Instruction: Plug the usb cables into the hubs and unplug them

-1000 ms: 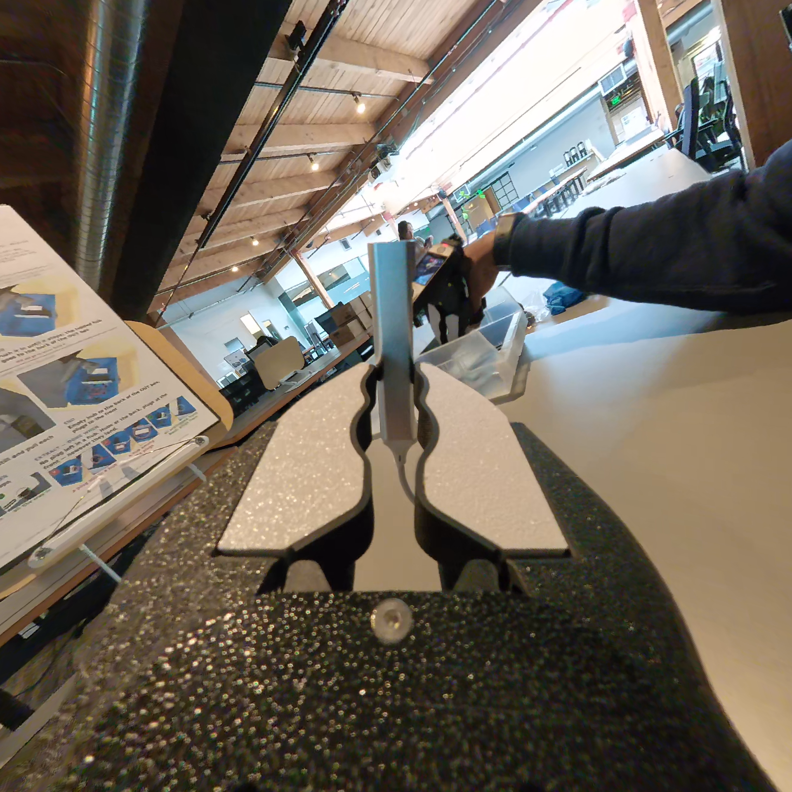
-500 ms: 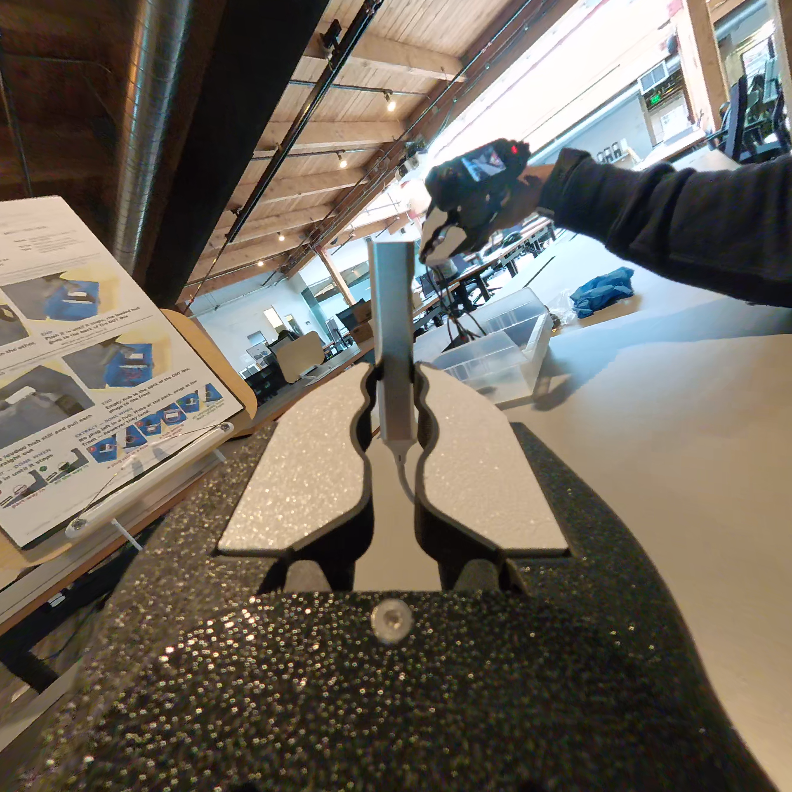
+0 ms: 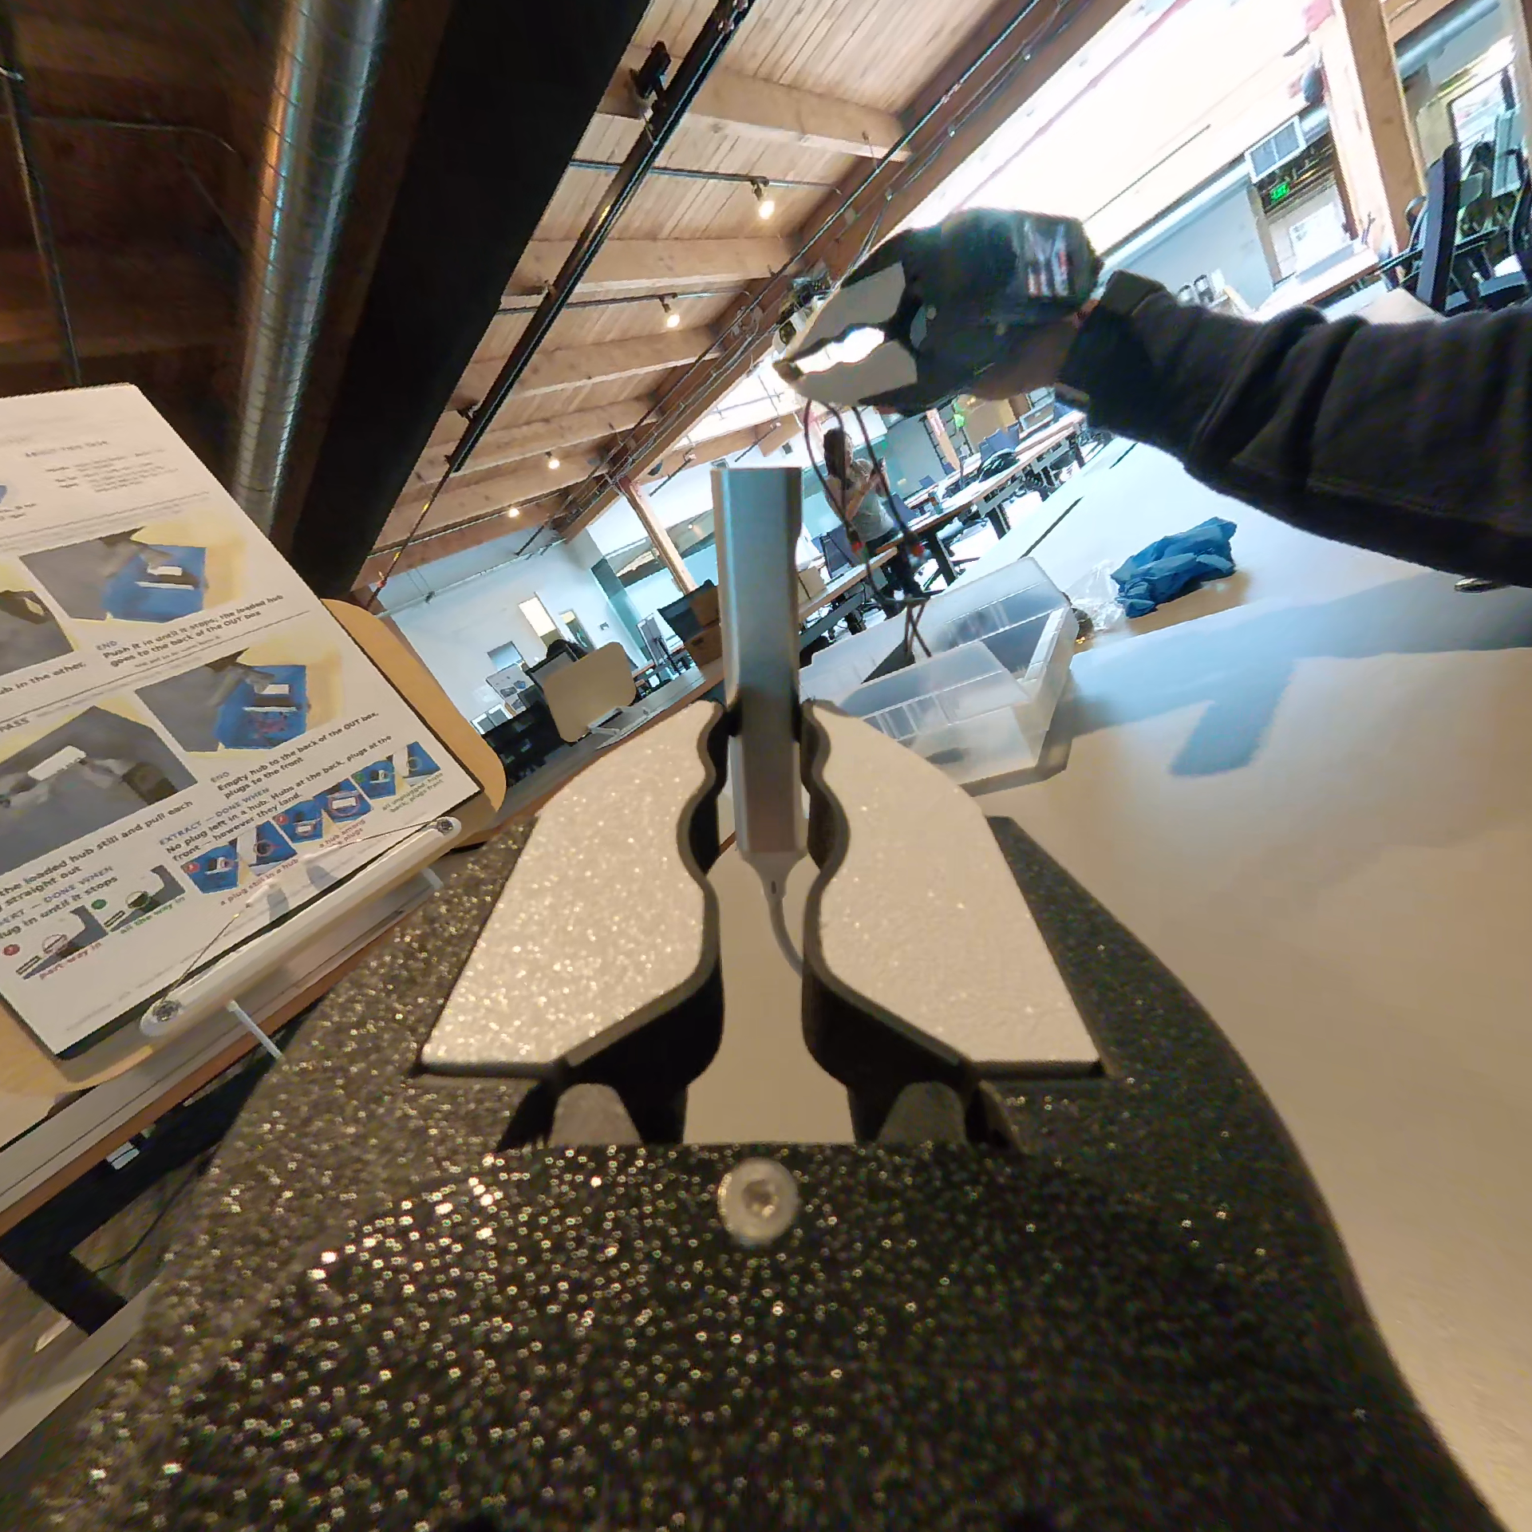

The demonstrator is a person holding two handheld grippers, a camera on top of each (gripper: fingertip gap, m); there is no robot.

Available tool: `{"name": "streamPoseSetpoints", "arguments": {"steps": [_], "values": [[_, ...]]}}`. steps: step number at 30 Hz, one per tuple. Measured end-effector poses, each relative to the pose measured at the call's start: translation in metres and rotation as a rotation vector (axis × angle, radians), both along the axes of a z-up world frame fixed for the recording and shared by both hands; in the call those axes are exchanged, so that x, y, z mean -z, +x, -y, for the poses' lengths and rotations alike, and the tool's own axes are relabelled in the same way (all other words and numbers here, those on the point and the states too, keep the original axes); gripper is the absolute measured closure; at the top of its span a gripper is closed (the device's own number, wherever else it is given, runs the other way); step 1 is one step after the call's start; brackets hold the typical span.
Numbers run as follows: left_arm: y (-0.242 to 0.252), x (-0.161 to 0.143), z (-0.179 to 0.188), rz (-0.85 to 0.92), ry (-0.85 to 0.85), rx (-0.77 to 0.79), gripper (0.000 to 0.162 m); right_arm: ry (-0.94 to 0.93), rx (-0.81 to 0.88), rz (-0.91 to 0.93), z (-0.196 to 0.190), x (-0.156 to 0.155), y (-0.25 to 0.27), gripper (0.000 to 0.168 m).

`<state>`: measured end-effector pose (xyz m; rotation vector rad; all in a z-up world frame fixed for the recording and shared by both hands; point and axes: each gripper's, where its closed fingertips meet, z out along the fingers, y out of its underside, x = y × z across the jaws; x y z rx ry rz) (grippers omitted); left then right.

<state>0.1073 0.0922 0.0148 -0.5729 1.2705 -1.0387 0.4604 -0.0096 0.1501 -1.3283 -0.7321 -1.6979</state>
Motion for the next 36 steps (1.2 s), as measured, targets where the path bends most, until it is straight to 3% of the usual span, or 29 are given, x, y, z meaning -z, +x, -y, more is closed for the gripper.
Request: {"name": "streamPoseSetpoints", "arguments": {"steps": [11,17,21,28,33,36], "values": [[0.000,0.000,0.000,0.002,0.001,-0.001,0.146,0.114,-0.048,-0.018,0.003,-0.019,-0.011,0.158],[0.000,0.000,0.000,0.001,0.003,-0.004,0.146,0.144,-0.196,-0.556,-0.015,-0.002,0.000,0.158],[-0.001,-0.001,0.000,0.004,0.000,-0.002,0.146,0.219,-0.270,-0.788,-0.018,-0.008,-0.003,0.159],[0.000,-0.001,0.001,0.004,0.000,0.000,0.146,0.365,-0.580,-1.046,-0.006,-0.041,-0.031,0.159],[0.000,0.000,0.001,0.001,-0.001,-0.001,0.146,0.402,-0.556,-1.262,-0.007,-0.027,-0.009,0.159],[0.000,0.000,0.001,0.003,0.000,-0.001,0.146,0.405,-0.639,-1.231,-0.004,-0.036,-0.018,0.159]]}}
